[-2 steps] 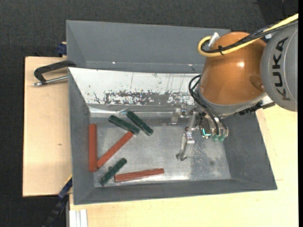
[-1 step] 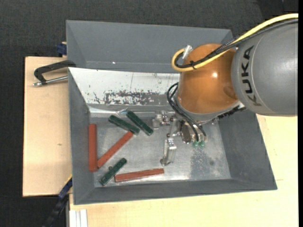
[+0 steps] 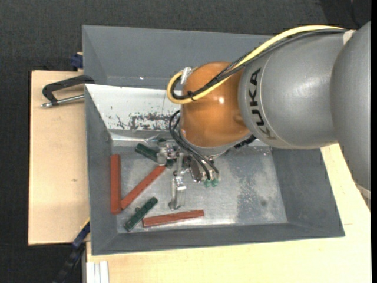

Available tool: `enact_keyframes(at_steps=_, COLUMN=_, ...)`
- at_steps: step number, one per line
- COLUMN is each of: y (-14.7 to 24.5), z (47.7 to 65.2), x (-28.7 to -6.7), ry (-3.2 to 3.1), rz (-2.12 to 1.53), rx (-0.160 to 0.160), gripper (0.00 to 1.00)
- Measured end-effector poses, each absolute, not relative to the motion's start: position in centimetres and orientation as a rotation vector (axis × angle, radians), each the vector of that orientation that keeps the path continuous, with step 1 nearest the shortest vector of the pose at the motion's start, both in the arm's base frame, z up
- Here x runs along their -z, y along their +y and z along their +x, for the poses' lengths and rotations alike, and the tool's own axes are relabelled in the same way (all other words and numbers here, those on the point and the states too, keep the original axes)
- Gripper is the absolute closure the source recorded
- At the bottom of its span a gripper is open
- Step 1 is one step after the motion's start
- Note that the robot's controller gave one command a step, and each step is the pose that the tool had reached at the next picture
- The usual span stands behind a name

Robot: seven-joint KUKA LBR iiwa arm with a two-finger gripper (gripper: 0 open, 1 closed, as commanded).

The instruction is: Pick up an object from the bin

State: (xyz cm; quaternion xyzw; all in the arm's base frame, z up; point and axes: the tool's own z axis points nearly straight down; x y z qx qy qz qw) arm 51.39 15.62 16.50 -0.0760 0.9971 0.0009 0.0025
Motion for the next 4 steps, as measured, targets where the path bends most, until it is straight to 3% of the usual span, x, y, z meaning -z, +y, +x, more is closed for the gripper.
enact_keyframes(at_steps=1, y=18.2, z=56.2, x=-12.2, ry=3.124, rz=-0.230, rx=-0.007, gripper=0.00)
enact_keyframes(at_steps=2, y=12.3, z=55.4, x=-7.5, ry=3.114, rz=0.279, rx=-0.008, gripper=1.00)
enact_keyframes(at_steps=3, y=12.4, z=55.1, x=-7.1, ry=3.126, rz=0.278, rx=-0.004, gripper=0.00)
enact_keyframes(at_steps=4, y=12.4, z=55.1, x=-7.1, ry=3.126, rz=0.278, rx=-0.005, gripper=0.00)
